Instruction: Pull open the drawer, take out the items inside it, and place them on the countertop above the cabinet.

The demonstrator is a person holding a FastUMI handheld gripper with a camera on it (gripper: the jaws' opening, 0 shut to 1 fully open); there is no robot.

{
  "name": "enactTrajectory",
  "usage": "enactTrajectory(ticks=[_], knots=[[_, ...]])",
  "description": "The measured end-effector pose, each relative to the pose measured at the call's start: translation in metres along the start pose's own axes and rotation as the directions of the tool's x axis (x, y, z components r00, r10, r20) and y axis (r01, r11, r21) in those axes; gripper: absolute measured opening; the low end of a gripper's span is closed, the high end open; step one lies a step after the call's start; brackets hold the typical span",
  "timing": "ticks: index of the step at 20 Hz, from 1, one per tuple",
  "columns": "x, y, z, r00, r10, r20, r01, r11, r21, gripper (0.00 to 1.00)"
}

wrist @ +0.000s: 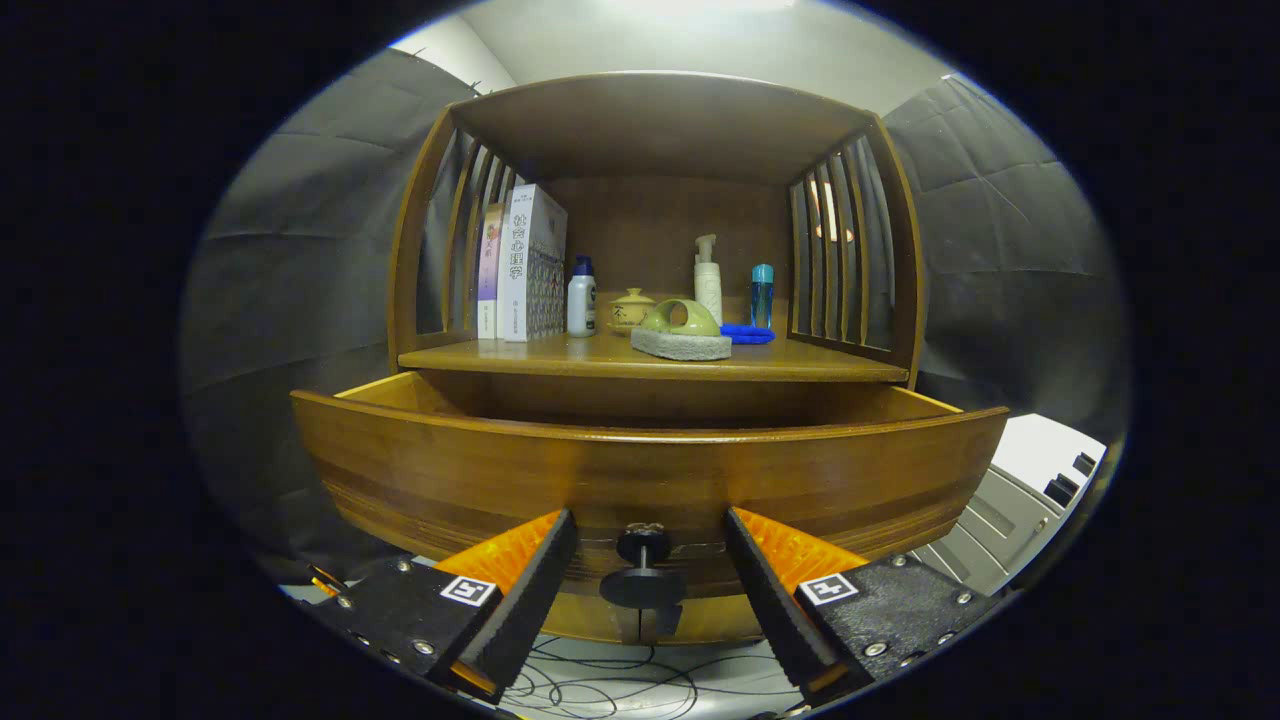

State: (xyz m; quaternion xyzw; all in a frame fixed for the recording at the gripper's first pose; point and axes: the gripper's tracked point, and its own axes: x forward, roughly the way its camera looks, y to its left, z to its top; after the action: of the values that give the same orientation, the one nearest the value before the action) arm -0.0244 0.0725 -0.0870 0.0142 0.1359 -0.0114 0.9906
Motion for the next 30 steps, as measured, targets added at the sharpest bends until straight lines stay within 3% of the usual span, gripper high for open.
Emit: enactTrajectory(ticks=[30], knots=[[0.111,-0.004,0.019,0.999,0.042,0.007,-0.041,0.999,-0.027,0.95]])
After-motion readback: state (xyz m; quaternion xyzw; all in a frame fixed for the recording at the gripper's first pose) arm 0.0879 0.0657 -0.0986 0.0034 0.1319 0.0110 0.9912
